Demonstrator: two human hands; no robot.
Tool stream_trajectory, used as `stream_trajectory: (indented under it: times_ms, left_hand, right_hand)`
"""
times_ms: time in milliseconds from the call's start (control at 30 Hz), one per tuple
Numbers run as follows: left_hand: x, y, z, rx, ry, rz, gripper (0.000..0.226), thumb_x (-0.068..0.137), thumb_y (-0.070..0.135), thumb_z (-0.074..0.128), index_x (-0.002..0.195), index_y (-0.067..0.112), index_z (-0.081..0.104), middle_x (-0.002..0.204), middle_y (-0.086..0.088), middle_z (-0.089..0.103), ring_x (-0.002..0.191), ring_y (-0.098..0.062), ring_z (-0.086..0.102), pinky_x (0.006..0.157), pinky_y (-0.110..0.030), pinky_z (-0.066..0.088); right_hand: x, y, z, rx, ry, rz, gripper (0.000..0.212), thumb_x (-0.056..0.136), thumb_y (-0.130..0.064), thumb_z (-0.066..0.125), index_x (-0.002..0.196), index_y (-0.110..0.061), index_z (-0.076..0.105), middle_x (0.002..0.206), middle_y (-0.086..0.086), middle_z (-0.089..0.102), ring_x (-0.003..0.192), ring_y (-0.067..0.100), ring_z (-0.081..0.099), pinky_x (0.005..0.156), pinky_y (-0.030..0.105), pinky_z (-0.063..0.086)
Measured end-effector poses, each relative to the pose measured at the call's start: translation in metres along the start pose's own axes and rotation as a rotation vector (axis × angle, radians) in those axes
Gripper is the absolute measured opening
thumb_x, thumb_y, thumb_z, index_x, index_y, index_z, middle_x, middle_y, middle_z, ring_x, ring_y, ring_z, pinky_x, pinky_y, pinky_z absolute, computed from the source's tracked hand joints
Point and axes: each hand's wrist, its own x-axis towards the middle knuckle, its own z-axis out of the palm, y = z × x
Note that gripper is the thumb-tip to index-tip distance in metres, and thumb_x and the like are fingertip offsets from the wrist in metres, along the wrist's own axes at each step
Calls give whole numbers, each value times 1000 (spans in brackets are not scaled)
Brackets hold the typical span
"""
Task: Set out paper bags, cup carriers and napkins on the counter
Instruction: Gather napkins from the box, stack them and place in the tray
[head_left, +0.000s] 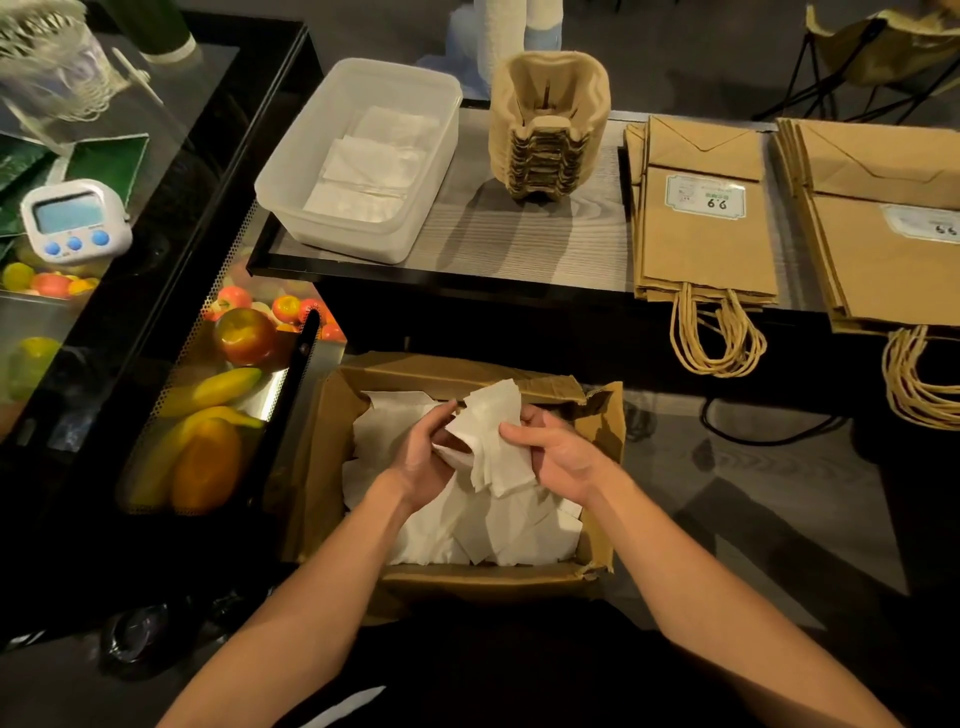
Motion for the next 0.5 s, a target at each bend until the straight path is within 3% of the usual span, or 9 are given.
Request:
stream_trajectory:
  times_ms: [67,133,167,233,400,500]
  left_hand:
    - [-1,6,1,9,-65,-21,51,87,42,62,120,3,67,108,-17,66,100,-29,65,94,-42,48]
    - [-2,10,0,30,-89,-45,39,88,41,60,82,7,75,91,-14,70,94,-28,65,93,-41,46]
    - [-1,12,-1,29,-102,-53,44,90,40,59,58,11,68,78,-12,68,90,-27,64,92,-40,44]
    - [2,15,-4,22,-139,-56,59,94,38,56,38,17,51,66,-8,63,86,-25,59,90,-37,41]
    - [3,16,6,-24,-153,-21,63,100,36,53,39,18,51,63,-5,62,85,-26,66,88,-38,51]
    - [-1,9,14,-36,-113,-21,41,78,41,74,50,16,56,67,-8,57,73,-24,59,75,-36,51]
  right_hand:
    - [0,-8,1,-103,-40,29,50,81,-13,75,130,-11,61,123,11,70,112,27,68,95,40,57]
    - [0,-17,1,-196,-70,55,51,81,-14,77,130,-10,62,127,13,69,118,29,66,100,43,54]
    - [0,-21,0,-222,-72,54,51,81,-14,77,129,-10,63,125,11,70,117,29,66,100,43,54]
    - [-1,-27,0,-220,-56,28,54,80,-15,80,130,-10,62,123,11,71,115,27,67,96,42,56]
    - [3,-26,6,-135,60,-58,60,83,-23,74,139,-11,56,131,14,67,121,31,63,91,40,58]
    - [2,-17,13,-150,33,-30,50,92,-16,69,139,-11,55,129,12,68,119,29,65,90,38,57]
